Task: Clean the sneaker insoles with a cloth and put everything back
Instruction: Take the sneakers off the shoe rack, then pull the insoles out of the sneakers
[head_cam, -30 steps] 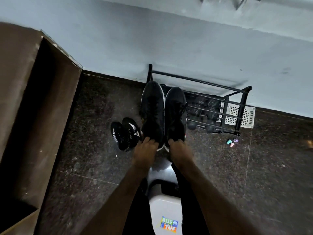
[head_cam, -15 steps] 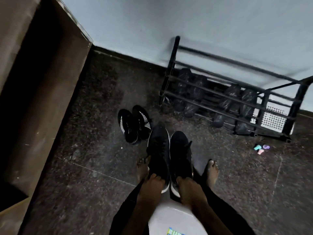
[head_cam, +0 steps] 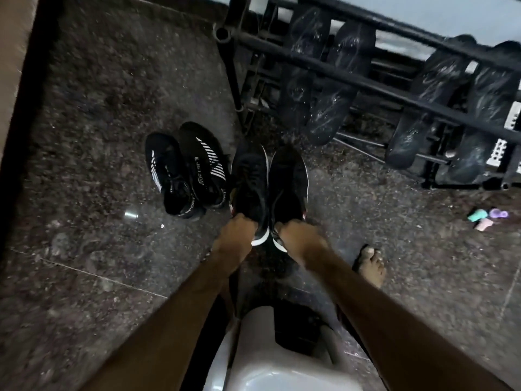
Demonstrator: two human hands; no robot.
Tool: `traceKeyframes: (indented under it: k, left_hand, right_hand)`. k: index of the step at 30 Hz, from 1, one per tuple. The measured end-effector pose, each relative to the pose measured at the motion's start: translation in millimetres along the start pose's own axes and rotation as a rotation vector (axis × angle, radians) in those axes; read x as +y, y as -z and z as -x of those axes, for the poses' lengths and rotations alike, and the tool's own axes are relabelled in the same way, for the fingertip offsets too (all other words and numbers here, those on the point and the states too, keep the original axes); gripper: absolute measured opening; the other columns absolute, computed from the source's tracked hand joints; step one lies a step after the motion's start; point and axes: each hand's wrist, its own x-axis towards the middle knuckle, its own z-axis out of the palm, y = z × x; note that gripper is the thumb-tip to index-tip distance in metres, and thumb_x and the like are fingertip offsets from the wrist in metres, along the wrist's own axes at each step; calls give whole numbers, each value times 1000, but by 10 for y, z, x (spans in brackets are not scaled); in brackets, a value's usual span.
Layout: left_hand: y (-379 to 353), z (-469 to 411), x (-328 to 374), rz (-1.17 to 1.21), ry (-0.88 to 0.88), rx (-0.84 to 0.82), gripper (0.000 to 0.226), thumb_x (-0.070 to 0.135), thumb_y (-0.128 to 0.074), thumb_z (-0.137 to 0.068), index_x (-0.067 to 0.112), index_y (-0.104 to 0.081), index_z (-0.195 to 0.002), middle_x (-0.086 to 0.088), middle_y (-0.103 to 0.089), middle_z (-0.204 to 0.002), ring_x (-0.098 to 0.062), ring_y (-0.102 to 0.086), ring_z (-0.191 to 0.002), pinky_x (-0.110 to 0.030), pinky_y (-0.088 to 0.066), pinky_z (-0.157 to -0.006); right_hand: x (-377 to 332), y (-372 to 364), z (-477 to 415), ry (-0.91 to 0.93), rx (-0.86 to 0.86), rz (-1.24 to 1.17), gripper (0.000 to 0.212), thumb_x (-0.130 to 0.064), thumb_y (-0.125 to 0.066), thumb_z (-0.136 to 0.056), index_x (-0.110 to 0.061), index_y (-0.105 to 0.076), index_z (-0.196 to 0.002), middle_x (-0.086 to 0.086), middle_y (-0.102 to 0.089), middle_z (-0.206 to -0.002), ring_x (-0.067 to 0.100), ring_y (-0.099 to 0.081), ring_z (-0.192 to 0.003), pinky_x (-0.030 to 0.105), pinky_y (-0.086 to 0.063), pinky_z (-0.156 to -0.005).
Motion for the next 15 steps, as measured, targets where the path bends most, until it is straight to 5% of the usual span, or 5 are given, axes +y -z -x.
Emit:
traceKeyframes:
  k: [5, 10, 13, 15]
  left_hand:
    - [-153, -281, -195, -78, 32, -71, 34, 5, -50, -95, 6, -55, -129, -15, -51, -134, -34, -53, -121, -39, -46, -96]
    - [-105, -501, -305, -78, -156, -174, 46, 24, -62, -94, 9, -53, -136, -11, -53, -138, -29, -51, -127, -37, -44, -102]
    - [116, -626, -215, -12, -178, -257, 37, 31, -63, -92, 5, -63, -118, -14, -65, -118, -31, -61, -112, -30, -47, -80]
    - [336, -784, -127, -13, -166, -247, 27, 29, -64, -91, 6, -71, -103, -11, -72, -98, -26, -69, -91, -22, -45, -61]
  right_hand:
    - [-74, -170, -411, -11, -6, -9, 34, -1, -38, -97, -9, -50, -129, 18, -59, -118, 37, -56, -113, 43, -51, -85]
    - [-86, -277, -682, -97, -111, -52, 35, 3, -48, -92, -5, -58, -124, 16, -59, -126, 37, -57, -118, 44, -50, -93]
    - [-10, -261, -873, -162, -98, -277, 27, -9, -54, -93, -7, -64, -118, 15, -63, -122, 34, -61, -113, 39, -51, -91]
    - [76, -157, -1043, -302, -105, -776, 29, -13, -56, -92, -8, -66, -119, 13, -66, -121, 28, -63, -111, 32, -53, -84]
